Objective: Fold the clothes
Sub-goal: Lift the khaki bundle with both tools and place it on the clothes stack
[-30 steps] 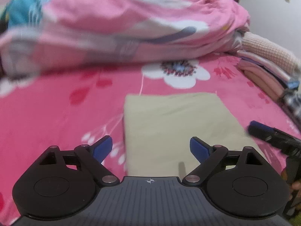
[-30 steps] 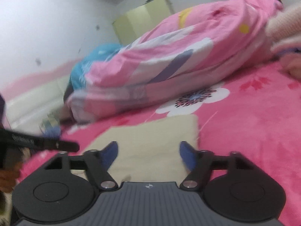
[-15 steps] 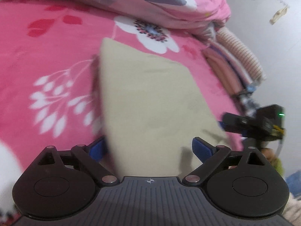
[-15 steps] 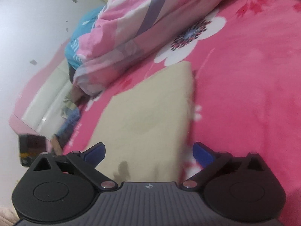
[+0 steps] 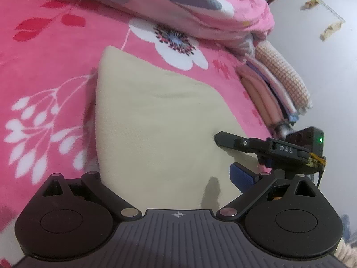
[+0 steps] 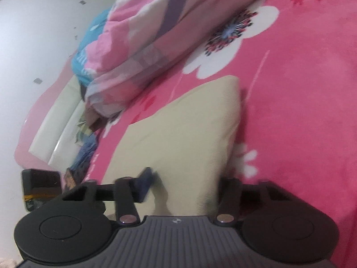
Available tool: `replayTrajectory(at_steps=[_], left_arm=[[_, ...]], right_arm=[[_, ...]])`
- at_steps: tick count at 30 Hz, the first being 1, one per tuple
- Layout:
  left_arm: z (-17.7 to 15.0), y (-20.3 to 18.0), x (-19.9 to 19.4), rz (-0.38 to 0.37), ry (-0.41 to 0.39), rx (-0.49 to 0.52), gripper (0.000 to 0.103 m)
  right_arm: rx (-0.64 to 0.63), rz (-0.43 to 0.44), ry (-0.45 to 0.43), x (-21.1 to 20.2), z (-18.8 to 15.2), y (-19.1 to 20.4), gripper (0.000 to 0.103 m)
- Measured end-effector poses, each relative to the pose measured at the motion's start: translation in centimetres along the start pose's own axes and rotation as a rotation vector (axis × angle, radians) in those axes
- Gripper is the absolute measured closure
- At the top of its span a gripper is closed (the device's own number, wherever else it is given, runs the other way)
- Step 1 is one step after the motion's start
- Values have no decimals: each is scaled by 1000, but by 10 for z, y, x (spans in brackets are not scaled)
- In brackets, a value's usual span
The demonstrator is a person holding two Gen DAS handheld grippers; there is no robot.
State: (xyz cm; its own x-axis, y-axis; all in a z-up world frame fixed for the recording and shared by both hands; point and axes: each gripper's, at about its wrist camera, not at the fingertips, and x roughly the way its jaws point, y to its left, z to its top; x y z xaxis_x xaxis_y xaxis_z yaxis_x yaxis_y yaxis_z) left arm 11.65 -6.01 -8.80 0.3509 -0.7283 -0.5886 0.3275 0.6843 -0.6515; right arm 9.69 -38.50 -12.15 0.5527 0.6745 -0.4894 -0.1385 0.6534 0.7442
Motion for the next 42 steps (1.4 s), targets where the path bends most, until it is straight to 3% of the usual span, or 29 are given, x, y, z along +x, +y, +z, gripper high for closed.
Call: replayTrajectory(at_steps=[2,3,12,19,23,26,30,36,42], left_arm=[[1,-5,-8,-35,-11,-7,7],[1,-7,-11,-55,-8,-7,7],[-5,-36,-2,-178,54,-19,7],[-6,-113,32,-304,124,103,7],[-5,-177,80,-408,186,183,7],[-6,-227,125,-489,242,234,7],[-10,-285,193,-580,336,244,9],[-7,-342,266,-631,406,259,9],[-7,-366,327,-608,437,279,10]], right_arm=[[31,27,-26,-9,0,-1,80],[31,44,-39,-15,-1,2,81],[48,52,-91,-60,0,10,83],[-5,9,-197,-153,0,11,83],[-56,-75,-275,-229,4,4,84],[-76,-188,-329,-295,10,-9,84],[-75,-311,-380,-371,26,-33,84],[-50,-401,-379,-448,58,-89,83],[-65,-430,-349,-479,83,-152,83]])
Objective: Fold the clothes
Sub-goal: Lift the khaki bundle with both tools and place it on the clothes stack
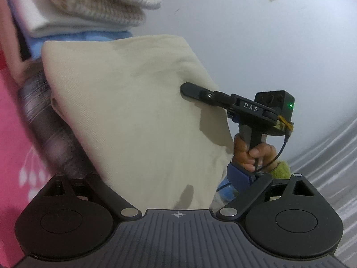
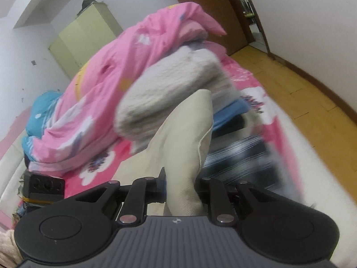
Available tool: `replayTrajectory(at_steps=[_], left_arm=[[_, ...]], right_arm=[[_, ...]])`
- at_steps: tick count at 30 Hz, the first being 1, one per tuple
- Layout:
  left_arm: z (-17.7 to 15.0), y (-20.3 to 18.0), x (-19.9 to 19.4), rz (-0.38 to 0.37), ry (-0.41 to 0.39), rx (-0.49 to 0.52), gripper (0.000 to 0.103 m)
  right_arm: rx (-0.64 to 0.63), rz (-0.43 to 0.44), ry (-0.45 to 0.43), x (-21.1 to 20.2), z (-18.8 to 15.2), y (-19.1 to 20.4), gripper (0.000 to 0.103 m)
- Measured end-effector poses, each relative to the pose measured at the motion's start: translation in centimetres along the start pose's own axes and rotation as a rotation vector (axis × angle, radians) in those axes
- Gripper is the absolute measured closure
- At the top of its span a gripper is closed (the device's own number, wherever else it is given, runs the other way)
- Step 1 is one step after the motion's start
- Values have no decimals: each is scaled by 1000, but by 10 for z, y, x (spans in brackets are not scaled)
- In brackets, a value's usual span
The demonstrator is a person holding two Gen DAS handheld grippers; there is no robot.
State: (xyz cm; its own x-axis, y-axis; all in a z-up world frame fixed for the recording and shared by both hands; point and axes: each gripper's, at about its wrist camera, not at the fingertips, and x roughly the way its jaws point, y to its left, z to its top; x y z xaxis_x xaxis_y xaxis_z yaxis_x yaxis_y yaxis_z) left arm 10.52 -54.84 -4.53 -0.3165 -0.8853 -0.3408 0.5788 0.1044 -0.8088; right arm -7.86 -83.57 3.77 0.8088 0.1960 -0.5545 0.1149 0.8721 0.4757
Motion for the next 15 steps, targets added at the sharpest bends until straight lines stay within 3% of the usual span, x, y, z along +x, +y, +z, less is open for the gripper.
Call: replayTrajectory(at_steps=[3,5,6,8,10,12,15], left_arm=[[0,18,17,46,2,16,10],[-5,33,22,50,8,-31,13],[-7,39,17,33,0,-55,13],[-11,45,3,6,-23,-89,11],[-15,47,-17,15,-59,-95,9],[-17,45,-43,49,-112,-63,8],[-29,23,-65,131,-205,68,8]], right_arm=[[-26,-10,20,23,-4,-39,80],[15,-25,37,39,-14,-70,58],[65,-6,16,41,-19,-84,53],[132,19,-52,34,-24,-101,43],[141,-34,-103,19,-27,-105,29],[157,-101,-171,-4,-30,-104,28],[137,-204,-360,-50,-44,-81,29]])
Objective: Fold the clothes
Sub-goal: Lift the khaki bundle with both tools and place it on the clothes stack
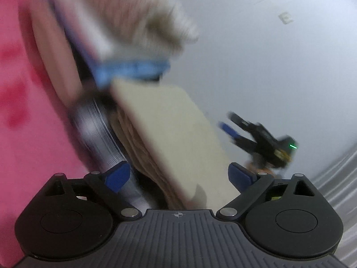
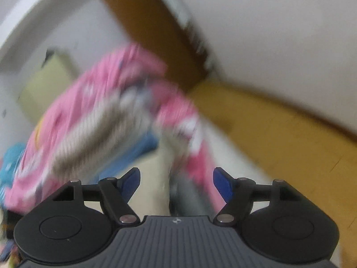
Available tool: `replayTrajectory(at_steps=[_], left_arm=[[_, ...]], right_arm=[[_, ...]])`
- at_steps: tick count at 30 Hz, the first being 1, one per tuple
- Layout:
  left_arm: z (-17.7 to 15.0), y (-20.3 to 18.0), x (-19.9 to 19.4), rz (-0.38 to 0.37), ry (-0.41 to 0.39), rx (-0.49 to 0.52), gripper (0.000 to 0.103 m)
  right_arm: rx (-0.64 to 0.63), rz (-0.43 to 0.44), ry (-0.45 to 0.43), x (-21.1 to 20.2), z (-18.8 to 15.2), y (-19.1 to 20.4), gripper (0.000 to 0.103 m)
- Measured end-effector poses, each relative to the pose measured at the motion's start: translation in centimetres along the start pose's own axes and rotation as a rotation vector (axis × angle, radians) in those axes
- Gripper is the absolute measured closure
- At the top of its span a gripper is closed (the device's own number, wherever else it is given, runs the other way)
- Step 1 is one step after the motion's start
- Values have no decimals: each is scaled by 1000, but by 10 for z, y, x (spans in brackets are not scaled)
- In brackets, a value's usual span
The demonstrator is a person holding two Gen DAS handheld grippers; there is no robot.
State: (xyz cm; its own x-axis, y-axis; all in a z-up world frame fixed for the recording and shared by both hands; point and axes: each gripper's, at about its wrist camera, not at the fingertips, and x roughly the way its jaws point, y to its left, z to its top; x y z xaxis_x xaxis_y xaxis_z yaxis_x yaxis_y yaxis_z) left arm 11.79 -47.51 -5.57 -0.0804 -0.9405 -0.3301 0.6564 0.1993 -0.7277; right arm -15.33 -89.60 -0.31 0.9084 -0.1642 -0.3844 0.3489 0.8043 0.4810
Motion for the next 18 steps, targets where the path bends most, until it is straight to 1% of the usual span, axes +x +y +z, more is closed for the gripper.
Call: replayTrajectory(at_steps=[1,2,3,5,6,7,9,11,12,13,15,16,18], left_arm=[[0,-8,-7,23,-32,65,8],[-1,-16,-13,41,-63,131,8],[-3,-26,-16,52,-84,200,8],[-4,-47,-10,65,-91,311,7],[-9,-54,-6,78,-81,374,6],[-13,-60,2,92,-65,441,6],[-27,-70,26,132,-4,585,5],[-50,-73,49,203,43,707,0],[-56,-70,53,212,60,717,0],[-57,-66,56,199,76,698,0],[-51,-63,52,191,87,665,0],[-46,-63,51,197,77,662,0],[-43,-66,36,197,19,686,1]], right_arm=[[-52,-25,-51,-18,-5,13,33],[-111,-36,-80,-32,-12,28,35],[-165,-33,-103,-46,-22,44,36],[-227,2,-124,-64,-48,72,38],[-258,0,-128,-67,-61,81,38],[-296,-24,-125,-63,-74,86,38],[-371,-72,-118,-56,-100,97,38],[-446,-120,-112,-49,-127,107,38],[-477,-147,-110,-43,-140,108,38],[-502,-178,-110,-33,-152,104,36],[-515,-205,-133,-28,-162,104,35],[-516,-209,-150,-30,-162,107,35],[-521,-209,-189,-40,-159,117,36]])
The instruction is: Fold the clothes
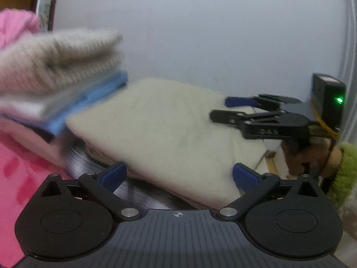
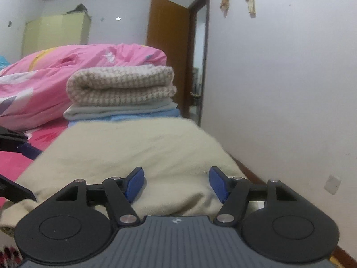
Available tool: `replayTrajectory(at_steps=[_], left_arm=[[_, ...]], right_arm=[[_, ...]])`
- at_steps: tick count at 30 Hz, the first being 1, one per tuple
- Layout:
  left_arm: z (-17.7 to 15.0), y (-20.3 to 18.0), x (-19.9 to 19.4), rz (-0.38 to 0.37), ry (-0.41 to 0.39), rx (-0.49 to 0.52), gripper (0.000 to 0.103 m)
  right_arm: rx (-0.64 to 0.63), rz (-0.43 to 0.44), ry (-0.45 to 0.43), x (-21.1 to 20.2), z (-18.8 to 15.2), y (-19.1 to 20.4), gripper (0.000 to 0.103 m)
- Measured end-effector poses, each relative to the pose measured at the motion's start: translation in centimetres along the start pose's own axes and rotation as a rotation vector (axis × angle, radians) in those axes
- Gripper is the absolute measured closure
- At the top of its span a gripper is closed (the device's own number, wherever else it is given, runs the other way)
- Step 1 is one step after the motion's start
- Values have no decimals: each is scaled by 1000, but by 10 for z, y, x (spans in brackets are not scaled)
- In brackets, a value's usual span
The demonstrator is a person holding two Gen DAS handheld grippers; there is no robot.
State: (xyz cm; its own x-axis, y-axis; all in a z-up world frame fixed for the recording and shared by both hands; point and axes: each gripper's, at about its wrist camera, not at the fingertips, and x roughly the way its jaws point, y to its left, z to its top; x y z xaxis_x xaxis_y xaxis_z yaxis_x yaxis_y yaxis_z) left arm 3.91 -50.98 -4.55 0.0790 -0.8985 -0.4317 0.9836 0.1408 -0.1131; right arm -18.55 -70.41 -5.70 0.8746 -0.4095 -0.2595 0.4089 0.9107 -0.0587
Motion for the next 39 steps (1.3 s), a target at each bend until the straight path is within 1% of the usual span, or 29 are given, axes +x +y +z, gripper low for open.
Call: replayTrajectory(at_steps=[2,5,6,7,8,9,11,13,17,19,21,23,25,27,29,31,34,36,38,39], left_arm=[[4,2,-13,16,-60,17,1],[12,6,-5,25,-97,27,0],[16,7,3,26,-89,29,0],[17,10,17,32,-42,20,0],[16,15,33,42,25,2,2],[15,19,41,51,62,-21,3],[14,22,37,65,74,-55,4],[20,15,13,84,47,-27,4],[38,-4,-55,134,-10,11,2],[47,-16,-90,139,-32,5,0],[55,-28,-114,146,-52,-2,0],[56,-42,-132,167,-41,-13,0],[48,-51,-145,184,-5,-26,0],[35,-55,-153,193,8,-49,0],[21,-60,-162,201,12,-73,0],[11,-65,-173,230,7,-80,0],[0,-73,-186,275,-15,-110,0],[-2,-76,-193,263,-15,-138,0],[-4,-81,-202,251,-19,-157,0],[-6,-83,-206,259,-25,-160,0]], right_arm=[[-2,-9,-38,-10,9,5,36],[8,-5,-74,-14,10,12,36],[12,-2,-64,-9,7,13,36],[19,3,-35,1,2,14,35],[25,7,-6,11,-3,14,33],[36,6,4,16,-8,14,33],[79,0,-4,13,-6,12,33],[112,-15,4,-1,5,13,31],[196,-34,-38,-53,17,25,13],[253,-40,-44,-77,20,36,7],[314,-39,-47,-101,22,48,0],[370,-23,-24,-120,21,61,0],[420,-13,6,-137,19,72,0],[454,-33,32,-155,17,81,0],[455,-93,70,-170,16,91,0],[442,-162,107,-183,16,101,0],[371,-268,151,-195,20,120,0],[342,-314,166,-206,18,131,0],[332,-332,180,-217,19,140,0],[329,-339,187,-221,20,144,0]])
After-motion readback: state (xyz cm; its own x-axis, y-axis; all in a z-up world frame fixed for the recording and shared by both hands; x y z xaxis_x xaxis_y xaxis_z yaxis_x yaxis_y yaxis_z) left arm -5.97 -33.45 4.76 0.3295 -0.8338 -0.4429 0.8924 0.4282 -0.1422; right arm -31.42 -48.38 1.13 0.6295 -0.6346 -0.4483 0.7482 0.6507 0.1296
